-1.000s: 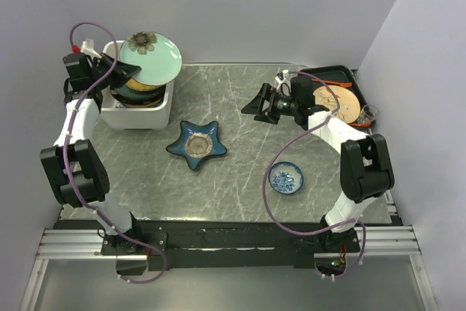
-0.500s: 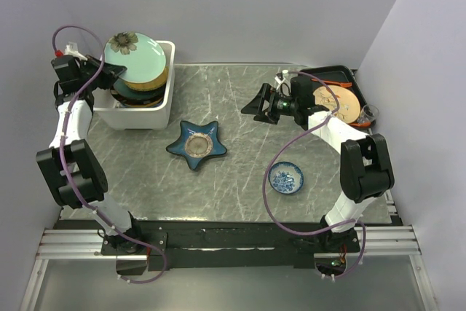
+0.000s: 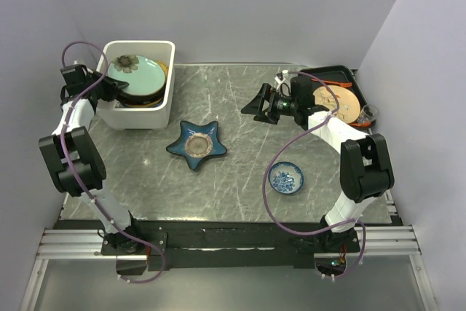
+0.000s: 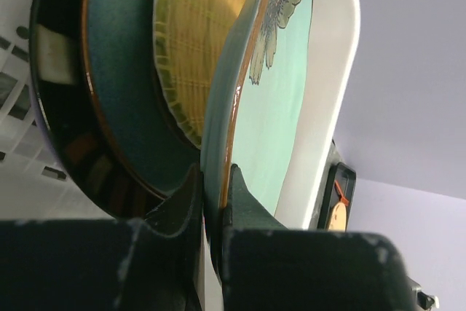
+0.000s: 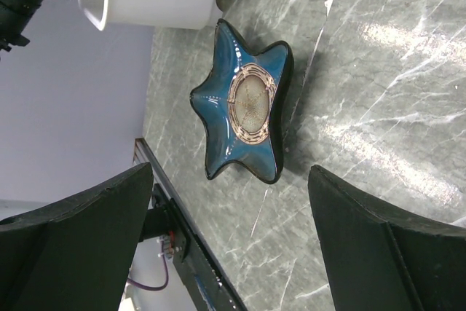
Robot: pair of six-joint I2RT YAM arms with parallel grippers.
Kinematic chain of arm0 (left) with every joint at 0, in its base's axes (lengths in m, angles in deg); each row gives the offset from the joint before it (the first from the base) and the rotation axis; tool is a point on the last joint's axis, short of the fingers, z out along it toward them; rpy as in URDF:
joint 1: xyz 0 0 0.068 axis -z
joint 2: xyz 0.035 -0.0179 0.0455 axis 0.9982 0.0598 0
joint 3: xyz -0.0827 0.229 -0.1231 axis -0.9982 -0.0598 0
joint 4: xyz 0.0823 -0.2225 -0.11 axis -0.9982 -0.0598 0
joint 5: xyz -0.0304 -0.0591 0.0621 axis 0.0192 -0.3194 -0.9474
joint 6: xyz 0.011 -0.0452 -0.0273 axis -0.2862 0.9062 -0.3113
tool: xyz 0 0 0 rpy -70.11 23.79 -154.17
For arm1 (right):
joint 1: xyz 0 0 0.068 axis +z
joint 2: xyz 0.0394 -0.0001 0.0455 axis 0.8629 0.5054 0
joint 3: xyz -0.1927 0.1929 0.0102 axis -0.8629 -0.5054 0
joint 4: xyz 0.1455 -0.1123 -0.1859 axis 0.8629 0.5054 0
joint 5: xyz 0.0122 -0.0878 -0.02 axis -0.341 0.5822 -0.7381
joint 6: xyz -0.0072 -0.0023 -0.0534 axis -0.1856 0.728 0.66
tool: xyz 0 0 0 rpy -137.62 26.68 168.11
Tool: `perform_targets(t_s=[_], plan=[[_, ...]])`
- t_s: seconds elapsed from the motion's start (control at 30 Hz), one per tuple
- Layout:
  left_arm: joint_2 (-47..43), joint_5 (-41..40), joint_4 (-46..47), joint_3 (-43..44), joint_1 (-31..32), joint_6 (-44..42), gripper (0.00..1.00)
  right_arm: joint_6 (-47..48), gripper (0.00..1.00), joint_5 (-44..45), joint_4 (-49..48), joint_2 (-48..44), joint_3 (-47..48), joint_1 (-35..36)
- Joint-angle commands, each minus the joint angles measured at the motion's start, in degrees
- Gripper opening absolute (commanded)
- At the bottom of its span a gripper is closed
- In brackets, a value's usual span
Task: Place the plates into the plastic bin on the countertop
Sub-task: Place the plate in the plastic bin.
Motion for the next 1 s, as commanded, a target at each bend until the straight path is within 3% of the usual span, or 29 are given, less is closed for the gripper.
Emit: perform_targets(t_s=[0.0, 0.4, 0.97], plan=[[-0.92, 2.1, 6.18, 4.8, -0.12, 0.95, 0.01, 0.18, 0.94, -0.9, -1.69, 0.0, 1.74, -0.22], [5.85, 5.88, 3.02, 7.88, -0.12, 1.39, 0.02, 0.01, 0.94, -0.9, -2.04, 0.17, 1.3, -0.13], [4.62, 3.33, -1.46, 7.35, -0.21, -0.27, 0.43, 0.01, 0.94, -0.99, -1.61, 0.87, 2.18, -0.13]])
